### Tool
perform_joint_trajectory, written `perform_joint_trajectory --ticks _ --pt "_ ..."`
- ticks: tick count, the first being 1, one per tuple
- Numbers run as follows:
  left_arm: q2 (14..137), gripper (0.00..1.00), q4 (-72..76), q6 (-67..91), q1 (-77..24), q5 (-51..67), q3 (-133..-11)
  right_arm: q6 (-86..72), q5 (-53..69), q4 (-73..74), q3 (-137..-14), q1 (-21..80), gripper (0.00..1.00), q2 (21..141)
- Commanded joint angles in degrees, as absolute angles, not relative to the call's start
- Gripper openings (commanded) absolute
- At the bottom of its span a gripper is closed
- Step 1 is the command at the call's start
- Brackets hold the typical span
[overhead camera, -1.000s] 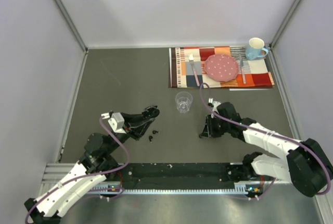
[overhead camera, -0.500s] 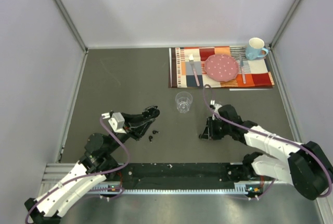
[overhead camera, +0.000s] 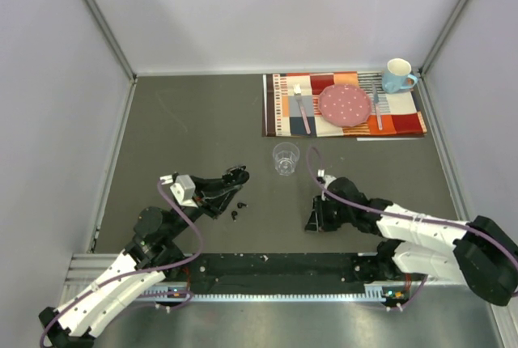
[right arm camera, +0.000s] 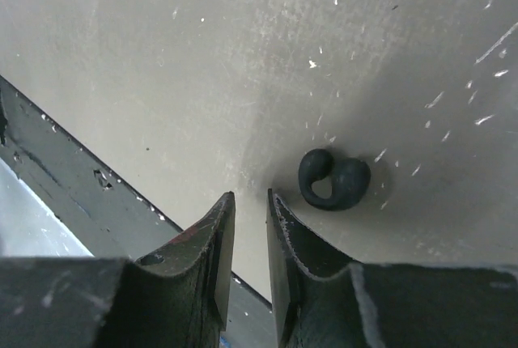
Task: Insert the wireless bluetooth earbuds into the charging case
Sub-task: Adjust the earbud at the center of the board.
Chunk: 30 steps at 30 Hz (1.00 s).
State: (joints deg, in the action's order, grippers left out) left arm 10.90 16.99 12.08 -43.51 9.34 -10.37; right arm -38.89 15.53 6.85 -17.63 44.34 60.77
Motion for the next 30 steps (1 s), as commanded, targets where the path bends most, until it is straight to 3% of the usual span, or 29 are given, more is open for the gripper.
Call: perform_joint_trajectory --ticks 1,9,22,26,30 --pt "10.46 0.0 20.39 12.57 -43.59 8.88 -10.19 -41.31 12.39 6.94 -18.72 46.41 0.23 58.37" --pt "9.93 0.0 20.56 12.04 -43.59 8.0 -9.76 -34.12 5.46 20.2 -27.76 46.58 0.29 44.39" --pt "10.63 0.0 20.92 12.04 -43.59 8.0 -9.58 -31.11 -2.52 29.7 -30.06 46.58 0.21 54.23" --pt "10.55 0.0 21.0 11.95 -43.51 7.56 -9.49 -33.65 -3.34 29.71 -29.45 46.58 0.43 54.31" --pt "11.07 0.0 21.18 11.87 -43.51 7.73 -9.75 -37.96 -2.38 27.61 -28.66 46.58 0.48 55.54"
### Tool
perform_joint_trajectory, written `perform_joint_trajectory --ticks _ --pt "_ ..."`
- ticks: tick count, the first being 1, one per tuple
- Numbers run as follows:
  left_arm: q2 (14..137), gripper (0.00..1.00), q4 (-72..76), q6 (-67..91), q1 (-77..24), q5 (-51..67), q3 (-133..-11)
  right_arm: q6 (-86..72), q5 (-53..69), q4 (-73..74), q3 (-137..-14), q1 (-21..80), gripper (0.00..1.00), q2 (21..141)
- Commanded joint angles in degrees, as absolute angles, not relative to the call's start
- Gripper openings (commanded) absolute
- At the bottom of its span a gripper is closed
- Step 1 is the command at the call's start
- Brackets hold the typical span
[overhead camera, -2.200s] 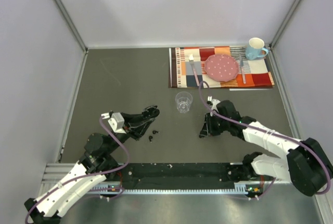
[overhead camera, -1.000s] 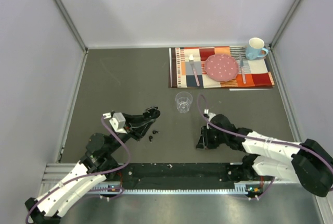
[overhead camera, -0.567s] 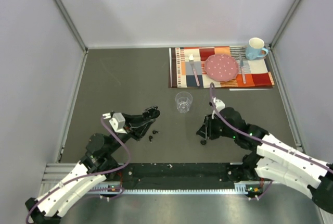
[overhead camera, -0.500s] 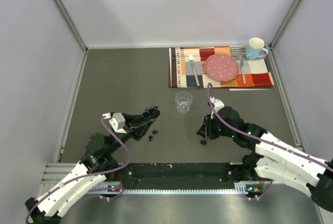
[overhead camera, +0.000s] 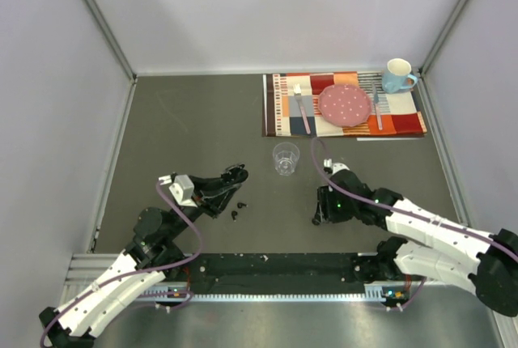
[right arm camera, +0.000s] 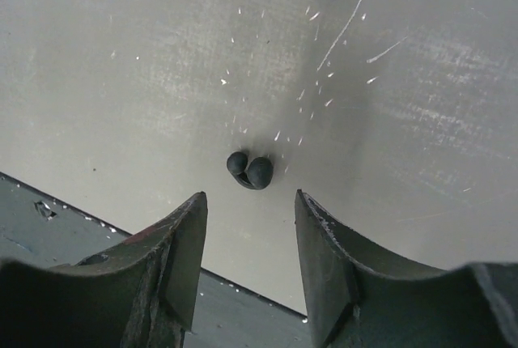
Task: Insert the wireless bluetooth earbuds into the charging case
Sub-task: Adjust the earbud at the center of the board.
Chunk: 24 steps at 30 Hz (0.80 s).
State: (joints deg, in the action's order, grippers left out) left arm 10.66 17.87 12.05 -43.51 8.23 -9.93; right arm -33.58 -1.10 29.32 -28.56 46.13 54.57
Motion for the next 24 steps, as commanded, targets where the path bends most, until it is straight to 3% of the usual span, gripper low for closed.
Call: perform_joint_trajectory --ticks 1,16,24 --pt "11.16 0.0 21.27 11.87 -43.59 7.91 -9.76 -38.49 -1.59 26.99 -28.48 46.58 0.48 55.81" --pt "10.55 0.0 20.13 11.95 -43.59 7.65 -9.93 -41.84 3.42 18.19 -26.28 46.41 0.5 64.07" --pt "10.28 0.0 20.39 12.22 -43.51 7.56 -9.49 -48.16 4.83 18.1 -24.96 46.93 0.45 64.42"
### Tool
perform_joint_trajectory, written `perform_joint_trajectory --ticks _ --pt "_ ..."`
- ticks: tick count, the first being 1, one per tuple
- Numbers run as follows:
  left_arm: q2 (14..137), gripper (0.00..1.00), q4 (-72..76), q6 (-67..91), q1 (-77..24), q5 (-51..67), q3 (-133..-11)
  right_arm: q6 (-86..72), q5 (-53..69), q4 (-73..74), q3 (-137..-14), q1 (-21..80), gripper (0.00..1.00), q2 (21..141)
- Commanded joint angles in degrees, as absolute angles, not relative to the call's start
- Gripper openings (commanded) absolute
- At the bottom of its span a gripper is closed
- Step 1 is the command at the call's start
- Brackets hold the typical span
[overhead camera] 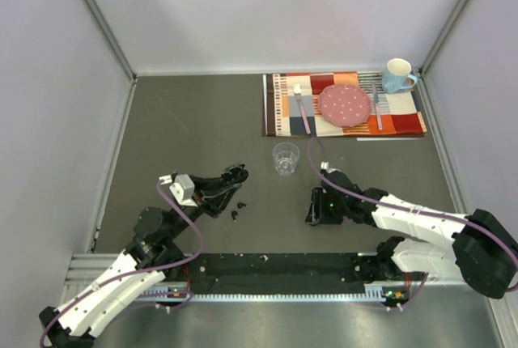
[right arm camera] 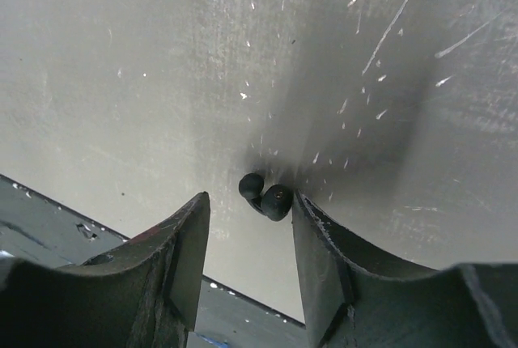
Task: Insert the wireless bluetooth earbuds into the charging case
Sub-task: Adjust the earbud at the center of the board.
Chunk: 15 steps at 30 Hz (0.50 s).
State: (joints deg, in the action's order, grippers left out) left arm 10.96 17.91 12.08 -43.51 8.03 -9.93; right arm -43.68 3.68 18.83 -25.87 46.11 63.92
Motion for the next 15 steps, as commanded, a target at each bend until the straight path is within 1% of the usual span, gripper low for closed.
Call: perform_joint_trajectory --ticks 1,6,11,15 --pt "10.28 0.0 20.3 12.22 -43.59 7.56 -9.49 -49.21 4.57 18.11 -24.79 47.19 0.45 64.34" --pt "10.2 0.0 20.39 12.22 -43.51 7.38 -9.32 -53.78 2.9 18.11 -25.75 51.75 0.44 65.82" --pt "10.02 0.0 20.3 12.22 -43.59 7.38 -9.4 -53.27 1.06 19.24 -27.77 53.09 0.44 67.68" --pt "9.76 0.0 19.78 12.22 -43.59 7.29 -9.4 -50.46 -2.36 22.49 -29.61 53.44 0.44 63.65"
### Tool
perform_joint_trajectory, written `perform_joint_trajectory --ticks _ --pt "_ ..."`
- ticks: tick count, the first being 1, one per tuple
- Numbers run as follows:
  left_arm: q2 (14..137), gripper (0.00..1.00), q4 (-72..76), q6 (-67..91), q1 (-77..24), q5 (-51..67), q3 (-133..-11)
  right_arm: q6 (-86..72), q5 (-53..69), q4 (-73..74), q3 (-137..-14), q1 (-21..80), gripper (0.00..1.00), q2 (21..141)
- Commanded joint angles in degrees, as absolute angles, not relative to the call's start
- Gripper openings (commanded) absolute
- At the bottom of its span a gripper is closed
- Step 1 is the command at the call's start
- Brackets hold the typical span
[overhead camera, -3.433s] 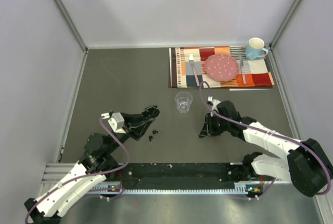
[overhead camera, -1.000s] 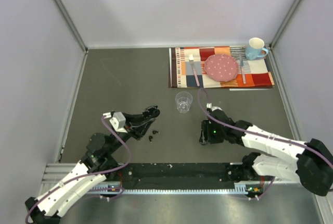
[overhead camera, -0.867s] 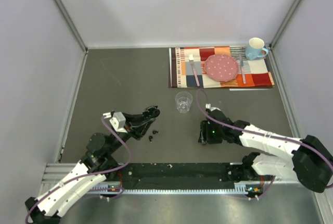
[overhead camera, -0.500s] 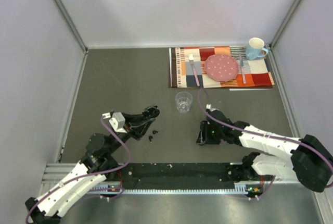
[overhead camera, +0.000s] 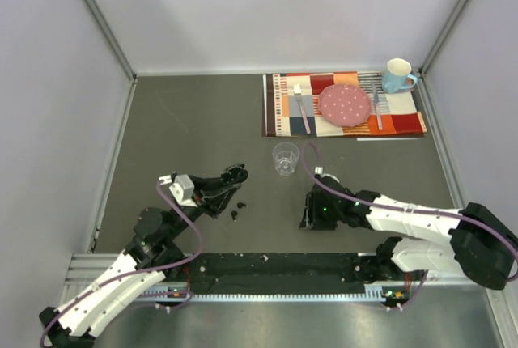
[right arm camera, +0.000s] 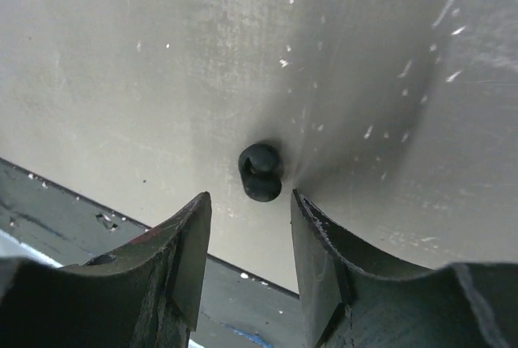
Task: Insert the wireless bluetooth earbuds into the charging case
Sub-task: Adjust the earbud at the center of the board, then pick up the earbud from the center of the board.
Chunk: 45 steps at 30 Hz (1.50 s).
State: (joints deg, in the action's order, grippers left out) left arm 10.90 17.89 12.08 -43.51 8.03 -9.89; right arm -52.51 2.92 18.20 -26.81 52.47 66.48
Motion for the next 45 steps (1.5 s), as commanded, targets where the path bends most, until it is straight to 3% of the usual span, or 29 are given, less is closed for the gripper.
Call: perform_joint_trajectory --ticks 1,7,15,45 --pt "9.67 0.0 19.78 12.22 -43.51 7.29 -9.4 -49.49 -3.85 25.2 -30.23 53.87 0.44 62.5" --pt "9.76 0.0 20.39 12.22 -43.51 6.94 -8.97 -43.61 -6.59 26.28 -34.45 54.4 0.4 56.51" --pt "10.02 0.0 20.83 12.39 -43.59 6.94 -9.14 -41.57 -2.63 23.64 -39.55 54.49 0.34 66.0" --pt "7.12 0.0 18.19 11.69 -43.59 5.19 -8.44 -45.44 0.26 25.49 -39.02 55.63 0.33 73.73"
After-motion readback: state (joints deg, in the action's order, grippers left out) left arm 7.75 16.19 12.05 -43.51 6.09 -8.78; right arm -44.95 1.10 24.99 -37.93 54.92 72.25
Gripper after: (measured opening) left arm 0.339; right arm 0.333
